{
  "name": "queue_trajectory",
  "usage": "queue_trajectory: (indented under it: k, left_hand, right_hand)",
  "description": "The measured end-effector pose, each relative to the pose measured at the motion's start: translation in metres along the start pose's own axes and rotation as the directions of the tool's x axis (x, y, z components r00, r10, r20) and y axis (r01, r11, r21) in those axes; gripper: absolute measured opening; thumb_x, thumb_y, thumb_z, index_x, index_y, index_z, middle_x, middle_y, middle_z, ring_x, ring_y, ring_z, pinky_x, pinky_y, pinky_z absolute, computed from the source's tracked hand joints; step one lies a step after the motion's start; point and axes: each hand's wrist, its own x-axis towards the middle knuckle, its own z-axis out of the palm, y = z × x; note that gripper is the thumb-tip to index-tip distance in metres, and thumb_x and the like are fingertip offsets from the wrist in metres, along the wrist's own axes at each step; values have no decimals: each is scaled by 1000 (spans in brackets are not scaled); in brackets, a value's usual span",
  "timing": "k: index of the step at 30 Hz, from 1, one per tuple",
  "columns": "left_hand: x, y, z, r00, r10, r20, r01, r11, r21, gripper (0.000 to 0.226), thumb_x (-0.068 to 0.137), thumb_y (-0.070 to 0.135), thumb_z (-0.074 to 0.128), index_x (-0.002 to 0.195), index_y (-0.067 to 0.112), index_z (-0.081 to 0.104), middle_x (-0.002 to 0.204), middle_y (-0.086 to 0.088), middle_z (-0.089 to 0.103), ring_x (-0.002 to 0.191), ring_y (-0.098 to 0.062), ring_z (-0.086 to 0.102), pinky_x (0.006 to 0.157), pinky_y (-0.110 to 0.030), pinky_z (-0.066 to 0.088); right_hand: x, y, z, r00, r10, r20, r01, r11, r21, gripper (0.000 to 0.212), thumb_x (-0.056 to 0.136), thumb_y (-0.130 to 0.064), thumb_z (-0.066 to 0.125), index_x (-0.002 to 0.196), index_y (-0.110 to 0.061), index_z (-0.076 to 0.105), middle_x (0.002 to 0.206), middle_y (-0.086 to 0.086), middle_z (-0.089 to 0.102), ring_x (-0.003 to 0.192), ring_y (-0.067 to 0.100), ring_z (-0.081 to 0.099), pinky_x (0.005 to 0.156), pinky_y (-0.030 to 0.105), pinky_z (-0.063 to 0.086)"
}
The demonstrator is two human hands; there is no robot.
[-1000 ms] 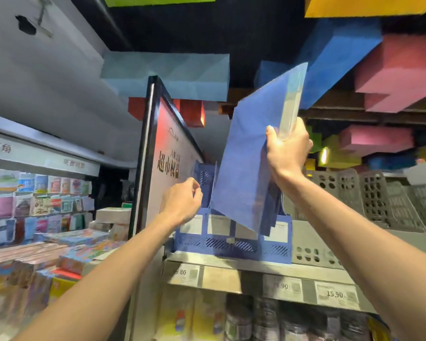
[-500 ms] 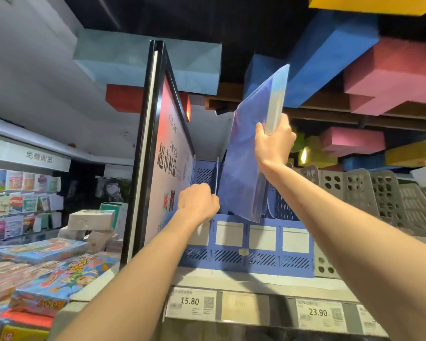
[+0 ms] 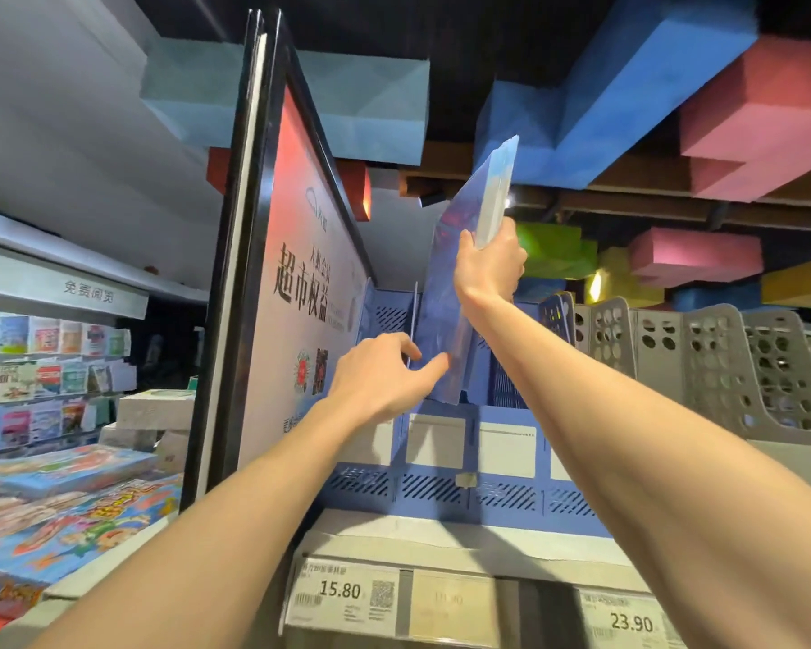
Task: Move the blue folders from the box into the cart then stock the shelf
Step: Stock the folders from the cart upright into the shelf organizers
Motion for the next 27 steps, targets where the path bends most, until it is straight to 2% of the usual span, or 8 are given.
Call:
queue_trajectory:
  k: [5, 12, 15, 17, 20, 22, 25, 27]
  left_hand:
    - [0, 10, 8, 999, 10, 46, -10, 1000, 0, 71, 76, 87, 49, 120, 33, 63, 104, 11, 72, 100, -13, 64, 84, -35, 51]
    - [-2, 11, 22, 1000, 12, -12, -11, 994, 111, 55, 80, 85, 48, 103, 38, 67, 87, 12, 74, 85, -6, 63, 64, -24, 40]
    - [0, 6, 15, 1000, -4, 29, 4, 1000, 1, 52, 79, 83, 54, 101, 38, 67, 86, 15, 74, 86, -3, 66, 75, -27, 50]
    - [4, 1, 10, 997, -23, 71, 30, 995, -98, 55, 74, 85, 59, 103, 40, 67, 88, 16, 75, 89, -4, 68, 86, -35, 54]
    - [5, -5, 5, 992, -29, 123, 51, 982, -182, 67, 70, 85, 64, 118, 39, 64, 97, 14, 74, 96, -7, 69, 93, -39, 54]
    - [4, -7, 2, 991, -3, 137, 34, 973, -229, 66, 76, 77, 67, 128, 36, 62, 103, 13, 74, 96, -5, 69, 90, -31, 54]
    - [3, -6, 2, 989, 42, 144, 6, 947, -320, 55, 90, 62, 60, 135, 30, 59, 108, 16, 72, 89, -3, 72, 76, -17, 54]
    - [4, -8, 4, 992, 46, 118, -6, 948, -318, 51, 94, 65, 51, 130, 30, 64, 108, 8, 73, 86, -7, 72, 81, -31, 59]
  right_hand:
    - [11, 14, 8, 998, 51, 37, -52, 998, 25, 36, 96, -32, 61, 123, -9, 55, 119, 15, 63, 109, 37, 60, 88, 41, 48]
    - [22, 31, 7, 984, 132, 120, -142, 987, 76, 42, 96, -33, 62, 125, -5, 51, 126, 17, 59, 113, 36, 59, 86, 37, 47]
    - [19, 35, 5, 965, 68, 254, -102, 987, 122, 39, 93, -43, 62, 112, -10, 58, 114, 12, 63, 99, 30, 61, 76, 33, 45]
    - [13, 41, 3, 931, 28, 363, -93, 982, 164, 41, 90, -51, 61, 109, -14, 60, 108, 5, 64, 93, 24, 62, 79, 37, 52]
    - [6, 49, -2, 875, 3, 484, -128, 966, 224, 56, 88, -57, 61, 127, -16, 62, 121, 1, 65, 102, 23, 65, 77, 37, 60]
    - [2, 54, -12, 811, -7, 585, -199, 937, 287, 58, 89, -53, 64, 132, -15, 60, 127, 1, 64, 98, 23, 70, 61, 27, 59]
    - [-7, 66, -32, 671, -14, 741, -293, 913, 283, 52, 90, -49, 67, 129, -16, 61, 121, 2, 63, 83, 26, 74, 57, 27, 59]
    - [-16, 73, -39, 634, -33, 773, -278, 923, 267, 45, 91, -50, 66, 125, -21, 64, 115, 5, 66, 84, 29, 75, 61, 32, 61]
